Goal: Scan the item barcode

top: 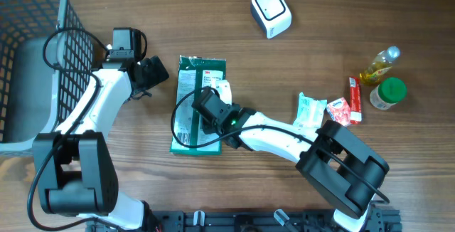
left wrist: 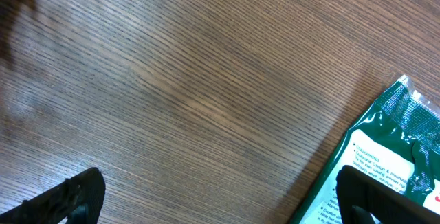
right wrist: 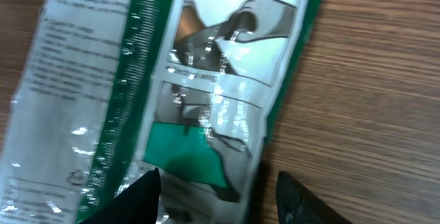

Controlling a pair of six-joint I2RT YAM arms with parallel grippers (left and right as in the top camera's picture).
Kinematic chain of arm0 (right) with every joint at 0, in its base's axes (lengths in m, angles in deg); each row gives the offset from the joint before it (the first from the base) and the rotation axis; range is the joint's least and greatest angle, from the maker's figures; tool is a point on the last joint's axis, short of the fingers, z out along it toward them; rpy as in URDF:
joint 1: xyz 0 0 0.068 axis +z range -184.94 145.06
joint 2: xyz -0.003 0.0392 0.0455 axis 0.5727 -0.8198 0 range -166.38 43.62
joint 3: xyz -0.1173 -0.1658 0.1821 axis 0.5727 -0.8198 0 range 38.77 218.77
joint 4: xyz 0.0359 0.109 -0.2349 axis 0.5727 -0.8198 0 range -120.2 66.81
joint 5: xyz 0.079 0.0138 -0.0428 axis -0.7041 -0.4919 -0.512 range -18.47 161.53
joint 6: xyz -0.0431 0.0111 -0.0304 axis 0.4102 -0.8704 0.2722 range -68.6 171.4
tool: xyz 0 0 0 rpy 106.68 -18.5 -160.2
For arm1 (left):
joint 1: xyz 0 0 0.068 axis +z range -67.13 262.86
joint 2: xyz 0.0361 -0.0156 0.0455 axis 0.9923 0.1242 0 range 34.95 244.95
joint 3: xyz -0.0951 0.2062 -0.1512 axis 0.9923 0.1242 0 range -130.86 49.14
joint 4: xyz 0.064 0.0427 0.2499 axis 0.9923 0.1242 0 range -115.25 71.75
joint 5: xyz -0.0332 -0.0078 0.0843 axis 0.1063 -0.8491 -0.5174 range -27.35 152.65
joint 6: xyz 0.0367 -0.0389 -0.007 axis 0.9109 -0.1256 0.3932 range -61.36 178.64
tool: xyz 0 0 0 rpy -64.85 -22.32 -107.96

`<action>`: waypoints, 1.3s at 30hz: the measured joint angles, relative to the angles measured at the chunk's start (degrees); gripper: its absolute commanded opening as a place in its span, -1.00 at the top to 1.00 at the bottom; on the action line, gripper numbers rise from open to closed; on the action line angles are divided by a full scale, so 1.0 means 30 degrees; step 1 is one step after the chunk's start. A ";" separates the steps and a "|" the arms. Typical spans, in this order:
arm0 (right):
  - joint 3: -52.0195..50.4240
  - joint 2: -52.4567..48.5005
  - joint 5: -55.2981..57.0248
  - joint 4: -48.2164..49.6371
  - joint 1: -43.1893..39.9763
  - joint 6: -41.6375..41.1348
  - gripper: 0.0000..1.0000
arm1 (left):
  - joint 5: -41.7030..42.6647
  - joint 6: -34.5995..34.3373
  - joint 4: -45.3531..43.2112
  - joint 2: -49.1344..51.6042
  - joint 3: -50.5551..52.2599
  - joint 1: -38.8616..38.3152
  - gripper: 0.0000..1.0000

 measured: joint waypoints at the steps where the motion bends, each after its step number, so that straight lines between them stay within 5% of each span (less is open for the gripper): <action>1: -0.0007 0.0000 0.0131 -0.0182 0.0000 0.0000 -0.05 | 0.0000 0.0000 0.0000 0.0000 0.0000 0.0000 -1.00; 24: 0.0488 0.0561 0.1056 -0.5224 -0.2375 -0.1581 0.23 | 0.0000 0.0000 0.0000 0.0000 0.0000 0.0000 -1.00; 39: 0.0495 0.0816 -0.0393 -0.6492 -0.4765 -0.2361 0.23 | 0.0000 0.0000 0.0000 0.0000 0.0000 0.0000 -1.00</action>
